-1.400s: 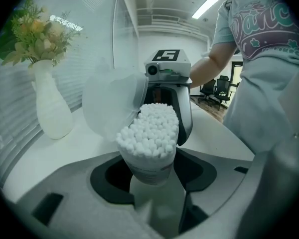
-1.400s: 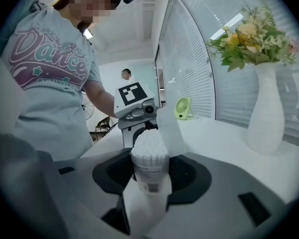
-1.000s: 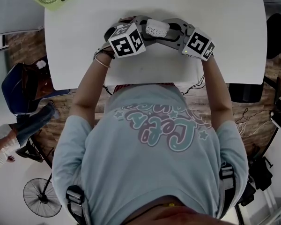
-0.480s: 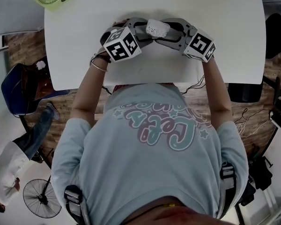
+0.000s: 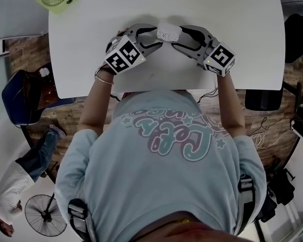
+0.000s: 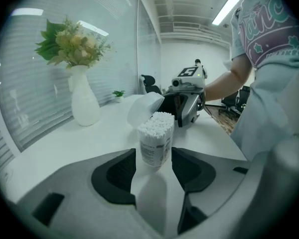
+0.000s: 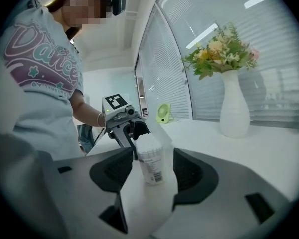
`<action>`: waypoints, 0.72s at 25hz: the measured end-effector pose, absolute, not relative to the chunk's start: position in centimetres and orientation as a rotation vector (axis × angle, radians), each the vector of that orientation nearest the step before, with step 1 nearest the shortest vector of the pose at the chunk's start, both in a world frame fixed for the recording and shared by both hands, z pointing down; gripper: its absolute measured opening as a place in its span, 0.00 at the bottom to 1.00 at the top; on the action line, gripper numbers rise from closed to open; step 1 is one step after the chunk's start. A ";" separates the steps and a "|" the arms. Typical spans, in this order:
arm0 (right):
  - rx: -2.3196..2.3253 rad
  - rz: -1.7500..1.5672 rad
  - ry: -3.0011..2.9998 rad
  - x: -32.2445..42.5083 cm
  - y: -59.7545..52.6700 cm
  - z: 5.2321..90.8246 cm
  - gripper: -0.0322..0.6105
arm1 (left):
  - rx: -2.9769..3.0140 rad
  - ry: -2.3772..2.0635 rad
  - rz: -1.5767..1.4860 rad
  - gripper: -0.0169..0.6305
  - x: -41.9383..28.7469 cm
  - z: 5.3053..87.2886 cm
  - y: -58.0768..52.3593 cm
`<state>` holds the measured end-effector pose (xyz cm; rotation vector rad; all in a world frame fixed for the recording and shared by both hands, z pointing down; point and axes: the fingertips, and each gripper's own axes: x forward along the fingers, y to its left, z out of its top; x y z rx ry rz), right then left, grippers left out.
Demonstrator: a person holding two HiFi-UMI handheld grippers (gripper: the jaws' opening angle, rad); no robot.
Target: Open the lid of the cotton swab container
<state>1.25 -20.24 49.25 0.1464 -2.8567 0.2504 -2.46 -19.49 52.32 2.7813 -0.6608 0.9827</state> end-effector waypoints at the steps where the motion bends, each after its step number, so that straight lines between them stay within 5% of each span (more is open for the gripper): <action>1: 0.179 0.258 -2.868 1.7 -20.2 49.0 0.43 | 2.776 -0.691 0.953 0.37 -2.8 51.9 -19.4; 18: 0.684 0.080 -3.093 4.9 -20.2 35.8 0.42 | 2.924 -1.086 0.484 0.37 -4.5 38.7 -18.6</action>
